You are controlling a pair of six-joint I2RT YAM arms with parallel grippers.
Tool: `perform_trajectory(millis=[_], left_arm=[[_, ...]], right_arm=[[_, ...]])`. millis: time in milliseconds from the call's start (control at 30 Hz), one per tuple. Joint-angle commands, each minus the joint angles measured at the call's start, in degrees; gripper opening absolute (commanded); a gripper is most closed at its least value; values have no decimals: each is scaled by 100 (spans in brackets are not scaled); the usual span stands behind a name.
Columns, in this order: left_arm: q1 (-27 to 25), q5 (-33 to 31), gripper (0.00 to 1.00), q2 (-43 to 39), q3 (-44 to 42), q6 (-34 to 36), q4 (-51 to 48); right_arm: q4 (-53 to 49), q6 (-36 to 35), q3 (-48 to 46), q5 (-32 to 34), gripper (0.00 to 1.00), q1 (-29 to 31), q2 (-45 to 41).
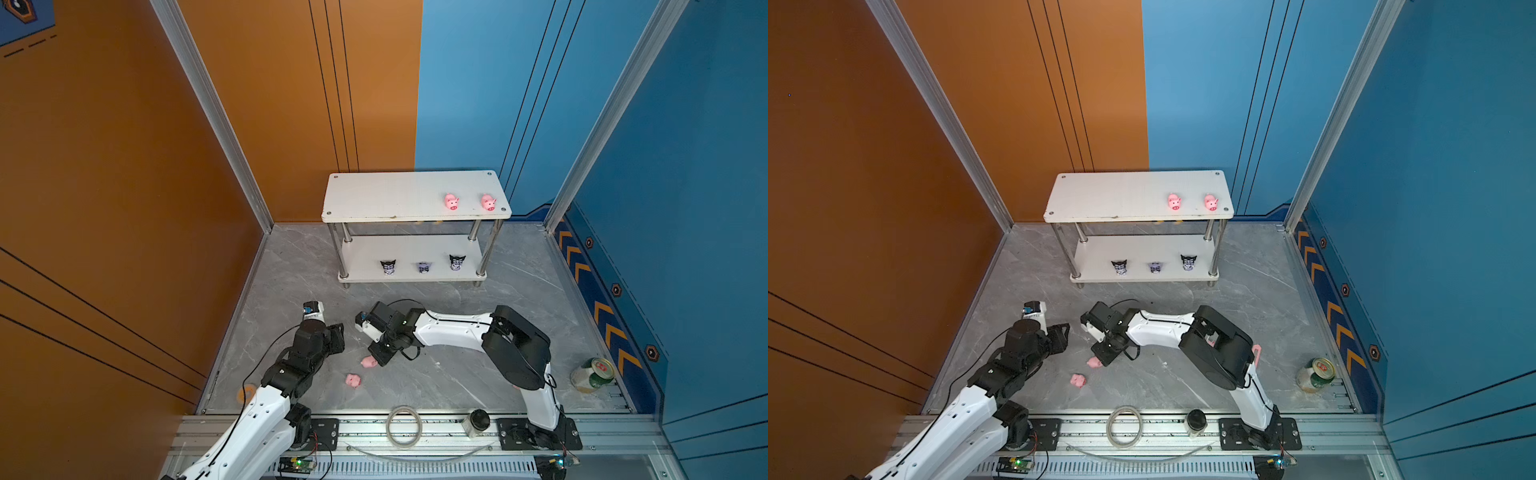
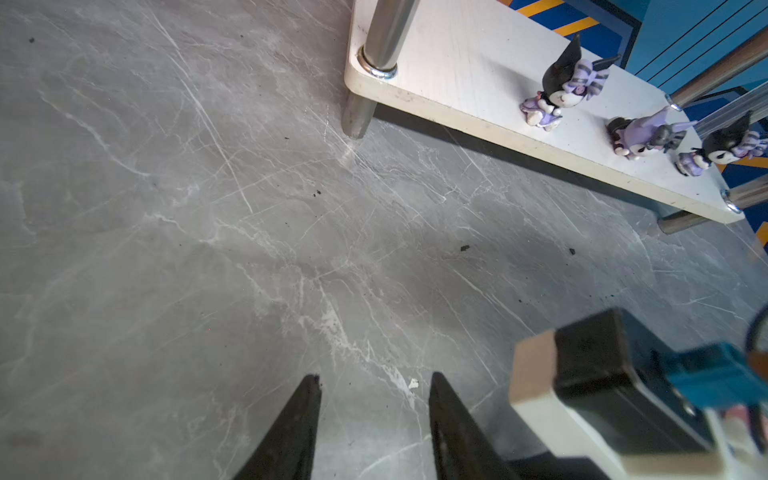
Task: Place and organize the plastic toys onto the shelf
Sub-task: 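Position the right gripper over a pink pig near the table edge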
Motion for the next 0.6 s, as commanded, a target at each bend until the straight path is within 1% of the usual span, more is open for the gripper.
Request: perform_trajectory(millis=[0, 133, 267, 333, 400, 433, 467, 500, 533, 567], left_arm=[[47, 28, 45, 33, 74, -14, 66], [56, 33, 45, 56, 52, -26, 139], [61, 89, 46, 100, 36, -45, 215], [57, 102, 46, 113, 40, -44, 220], [57, 112, 48, 92, 42, -30, 187], [56, 109, 49, 65, 26, -21, 164], [56, 101, 50, 37, 18, -18, 153], [56, 86, 51, -2, 6, -21, 138], [56, 70, 52, -47, -14, -27, 125], [60, 57, 53, -101, -32, -38, 116]], right_arm=[[-147, 250, -390, 118, 3, 260, -335], [-139, 529, -655, 218, 4, 652, -527], [-305, 799, -762, 709, 5, 770, -668], [-489, 889, -709, 949, 10, 756, -758], [-660, 912, -594, 1058, 16, 773, -838], [-720, 912, -526, 1058, 25, 797, -863], [-758, 910, -449, 1058, 38, 827, -858], [-786, 911, -380, 1039, 50, 858, -831], [-777, 894, -323, 1034, 58, 886, -780], [-720, 893, -280, 978, 63, 895, -701]])
